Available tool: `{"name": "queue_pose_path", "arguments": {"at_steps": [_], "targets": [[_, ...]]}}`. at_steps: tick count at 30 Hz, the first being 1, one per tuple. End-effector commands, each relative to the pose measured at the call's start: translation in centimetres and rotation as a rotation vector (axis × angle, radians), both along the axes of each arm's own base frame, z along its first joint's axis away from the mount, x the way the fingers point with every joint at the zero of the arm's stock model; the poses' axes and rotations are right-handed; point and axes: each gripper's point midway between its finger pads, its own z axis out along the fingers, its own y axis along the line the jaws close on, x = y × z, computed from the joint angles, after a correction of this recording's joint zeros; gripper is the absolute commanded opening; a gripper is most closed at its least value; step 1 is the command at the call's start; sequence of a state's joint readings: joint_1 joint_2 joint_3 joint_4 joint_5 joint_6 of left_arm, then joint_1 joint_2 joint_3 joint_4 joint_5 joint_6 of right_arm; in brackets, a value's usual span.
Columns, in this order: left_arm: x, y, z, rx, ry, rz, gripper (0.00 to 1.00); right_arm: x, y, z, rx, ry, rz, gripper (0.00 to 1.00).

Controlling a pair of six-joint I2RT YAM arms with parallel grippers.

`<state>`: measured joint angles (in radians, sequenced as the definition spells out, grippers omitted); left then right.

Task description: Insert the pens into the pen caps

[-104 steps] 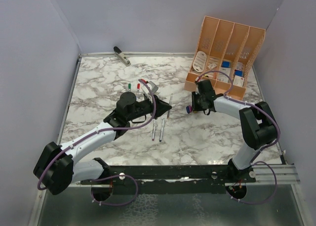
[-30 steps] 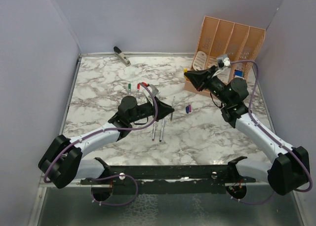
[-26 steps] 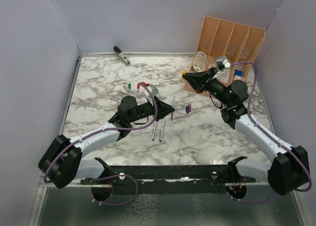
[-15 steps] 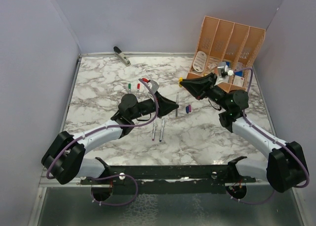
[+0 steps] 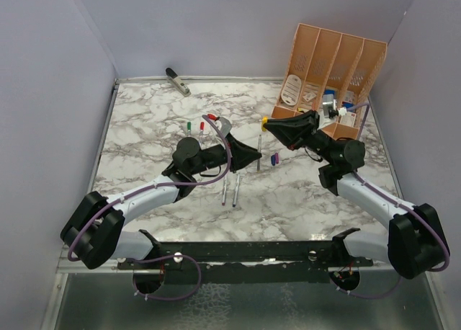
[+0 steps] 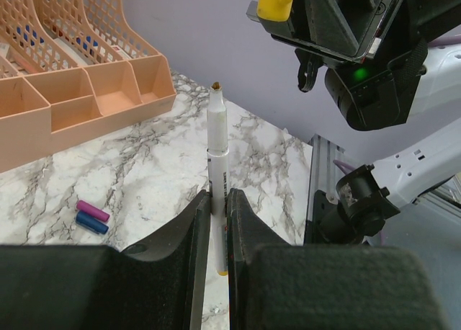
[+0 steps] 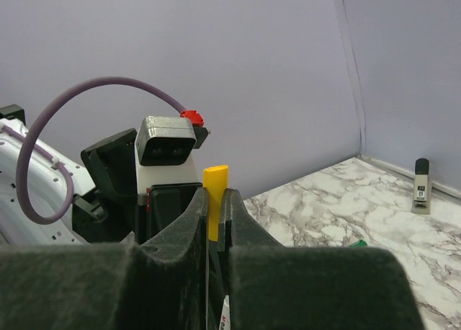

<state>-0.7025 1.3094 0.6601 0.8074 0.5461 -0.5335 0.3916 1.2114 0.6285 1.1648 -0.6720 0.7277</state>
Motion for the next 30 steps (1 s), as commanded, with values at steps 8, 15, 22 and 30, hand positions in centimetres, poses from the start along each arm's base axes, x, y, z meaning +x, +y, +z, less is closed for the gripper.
{"name": "queue_pose_path", "arguments": {"at_steps": [8, 15, 22, 30], "targets": [[-0.9, -0.5, 1.8, -0.036, -0.058, -0.049, 0.0, -0.2, 0.4, -0.8, 0.003, 0.008, 0.031, 0.01], [-1.2, -0.6, 2.1, -0.038, -0.071, -0.064, 0.0, 0.1, 0.6, -1.2, -0.009, 0.018, 0.02, 0.02], [-1.4, -0.7, 2.6, -0.043, -0.092, -0.072, 0.0, 0.3, 1.1, -1.9, -0.036, 0.032, 0.015, 0.01], [-1.4, -0.6, 3.0, -0.048, -0.107, -0.067, 0.0, 0.5, 1.3, -2.7, -0.056, 0.045, 0.001, 0.02]]}}
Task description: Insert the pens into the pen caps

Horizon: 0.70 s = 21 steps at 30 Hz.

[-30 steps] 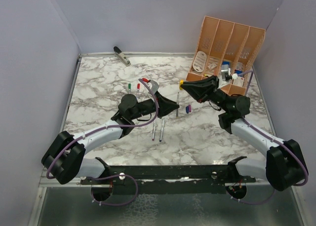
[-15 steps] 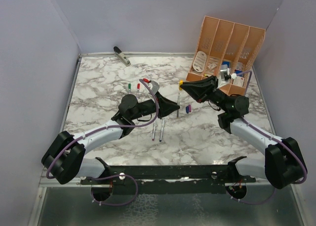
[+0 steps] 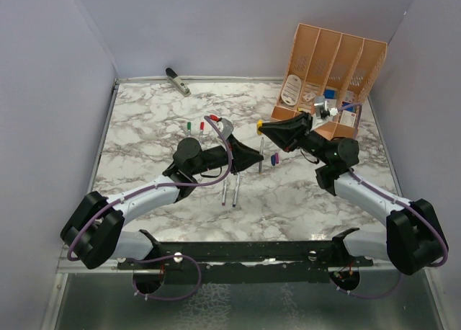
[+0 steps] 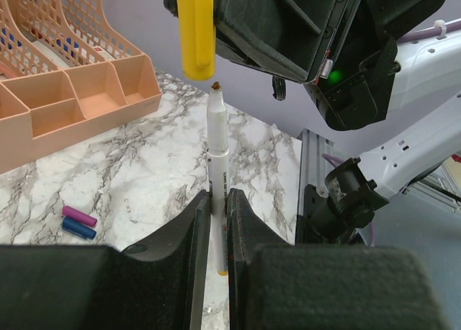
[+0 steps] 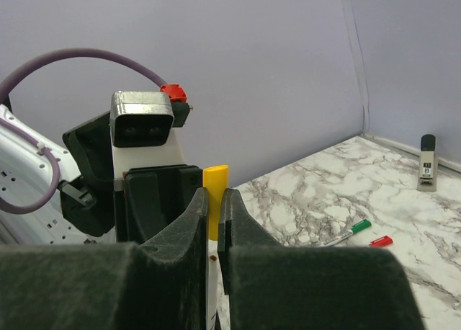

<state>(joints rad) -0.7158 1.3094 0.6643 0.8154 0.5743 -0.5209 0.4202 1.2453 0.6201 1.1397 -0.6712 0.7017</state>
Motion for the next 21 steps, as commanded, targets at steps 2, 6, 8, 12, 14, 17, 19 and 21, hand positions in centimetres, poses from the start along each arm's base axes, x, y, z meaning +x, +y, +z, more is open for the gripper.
{"name": "queue_pose_path", "arguments": {"at_steps": [2, 6, 8, 12, 14, 17, 19, 21], "targets": [[-0.5, -0.2, 2.6, -0.047, -0.08, -0.025, 0.0, 0.1, 0.1, -0.7, -0.023, -0.002, -0.021, 0.02], [-0.3, 0.0, 2.4, -0.044, -0.074, -0.01, 0.0, -0.1, -0.2, -0.1, -0.023, -0.016, -0.037, 0.02], [-0.3, 0.1, 2.3, -0.044, -0.076, -0.002, 0.0, -0.2, -0.3, 0.2, -0.021, -0.023, -0.042, 0.01], [-0.2, 0.3, 2.5, -0.048, -0.082, 0.013, 0.0, -0.5, -0.5, 0.4, -0.017, -0.028, -0.046, 0.02], [-0.2, 0.4, 2.5, -0.048, -0.084, 0.02, 0.0, -0.7, -0.6, 0.5, -0.014, -0.03, -0.047, 0.02], [-0.1, 0.4, 2.5, -0.046, -0.083, 0.023, 0.0, -0.7, -0.6, 0.5, -0.015, -0.028, -0.049, 0.02], [-0.2, 0.4, 2.5, -0.047, -0.081, 0.022, 0.0, -0.7, -0.6, 0.3, -0.016, -0.022, -0.05, 0.02], [-0.2, 0.4, 2.6, -0.049, -0.083, 0.022, 0.0, -0.7, -0.6, 0.1, -0.016, -0.018, -0.047, 0.02]]}}
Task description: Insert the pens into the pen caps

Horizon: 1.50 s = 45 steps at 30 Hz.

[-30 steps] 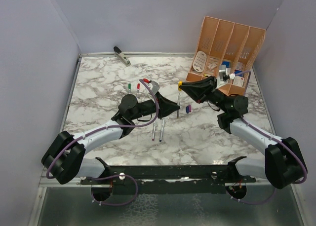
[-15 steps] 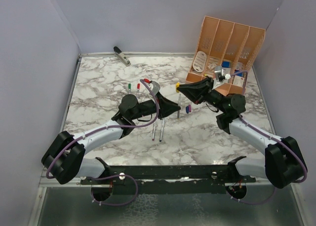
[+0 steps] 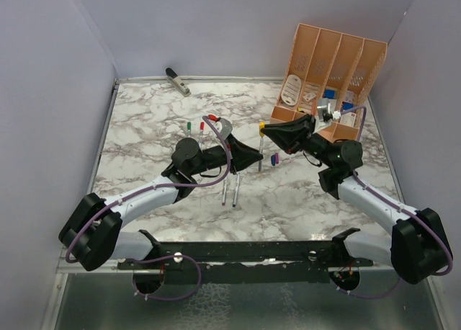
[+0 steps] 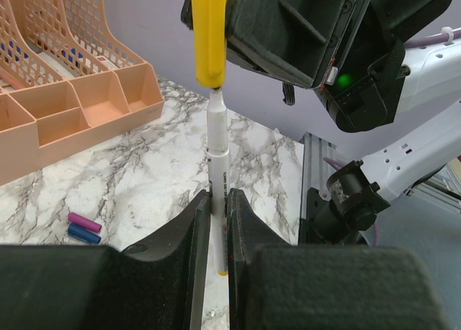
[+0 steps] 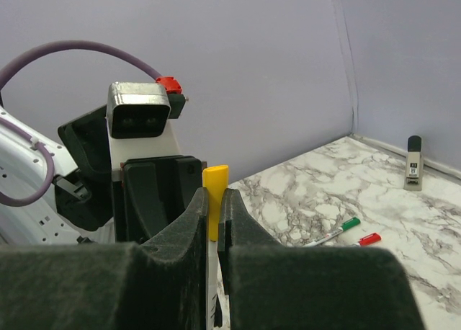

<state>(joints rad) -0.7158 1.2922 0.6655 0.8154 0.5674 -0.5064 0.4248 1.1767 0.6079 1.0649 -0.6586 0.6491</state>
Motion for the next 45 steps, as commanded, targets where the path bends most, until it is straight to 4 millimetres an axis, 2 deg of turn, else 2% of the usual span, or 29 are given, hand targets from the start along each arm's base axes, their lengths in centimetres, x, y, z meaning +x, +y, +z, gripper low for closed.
{"name": "queue_pose_path", "arguments": {"at_steps": [1, 26, 36, 45], "targets": [[-0.1, 0.2, 2.0, -0.041, -0.057, 0.013, 0.0, 0.1, -0.1, -0.5, 0.005, 0.01, -0.018, 0.02], [0.4, 0.6, 2.6, -0.052, -0.079, 0.056, 0.0, -0.2, 0.3, -1.6, -0.007, 0.045, 0.001, 0.01], [0.9, 1.0, 3.6, -0.067, -0.114, 0.1, 0.0, 0.0, 0.6, -3.3, -0.022, 0.107, 0.006, 0.02], [1.5, 1.6, 5.6, -0.094, -0.167, 0.151, 0.0, 0.4, 1.3, -5.1, -0.085, 0.131, -0.01, 0.01]]}}
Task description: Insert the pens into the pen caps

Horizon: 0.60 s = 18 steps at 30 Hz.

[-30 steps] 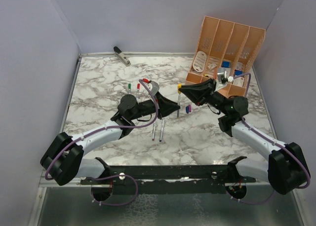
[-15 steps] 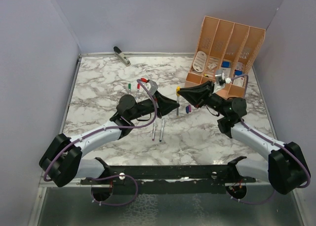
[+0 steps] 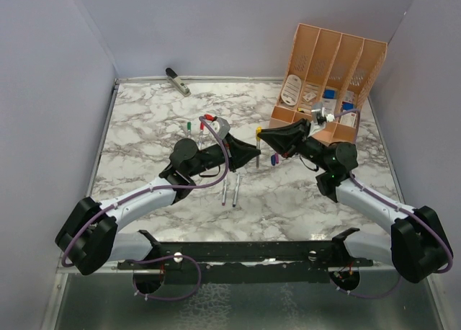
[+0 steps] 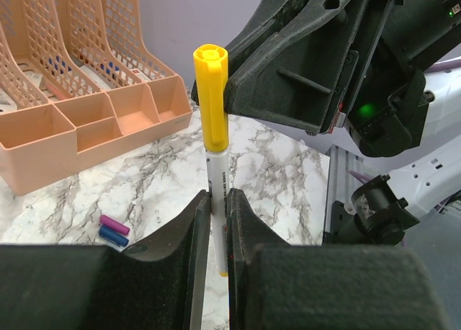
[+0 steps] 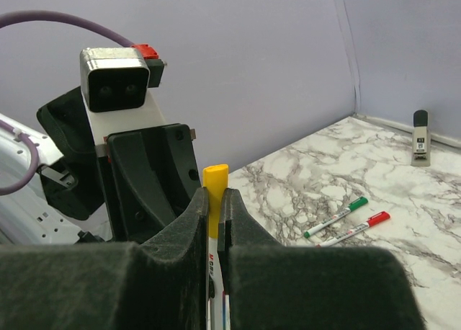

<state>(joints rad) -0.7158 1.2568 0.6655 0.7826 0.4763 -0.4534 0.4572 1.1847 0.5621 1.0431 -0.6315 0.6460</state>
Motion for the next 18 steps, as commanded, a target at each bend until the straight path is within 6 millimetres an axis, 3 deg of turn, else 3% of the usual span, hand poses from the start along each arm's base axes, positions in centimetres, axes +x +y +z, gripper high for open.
{"name": "queue_pose_path", "arguments": {"at_steps": [1, 9, 18], "targets": [[0.2, 0.8, 5.1, -0.096, -0.136, 0.053, 0.0, 0.7, 0.6, -3.0, -0.074, 0.064, -0.018, 0.02], [0.3, 1.4, 7.0, -0.13, -0.189, 0.088, 0.0, 1.4, 1.3, -6.1, -0.136, 0.136, -0.037, 0.02], [0.5, 2.6, 8.9, -0.189, -0.236, 0.148, 0.0, 1.6, 1.9, -7.8, -0.191, 0.162, -0.056, 0.02]]}}
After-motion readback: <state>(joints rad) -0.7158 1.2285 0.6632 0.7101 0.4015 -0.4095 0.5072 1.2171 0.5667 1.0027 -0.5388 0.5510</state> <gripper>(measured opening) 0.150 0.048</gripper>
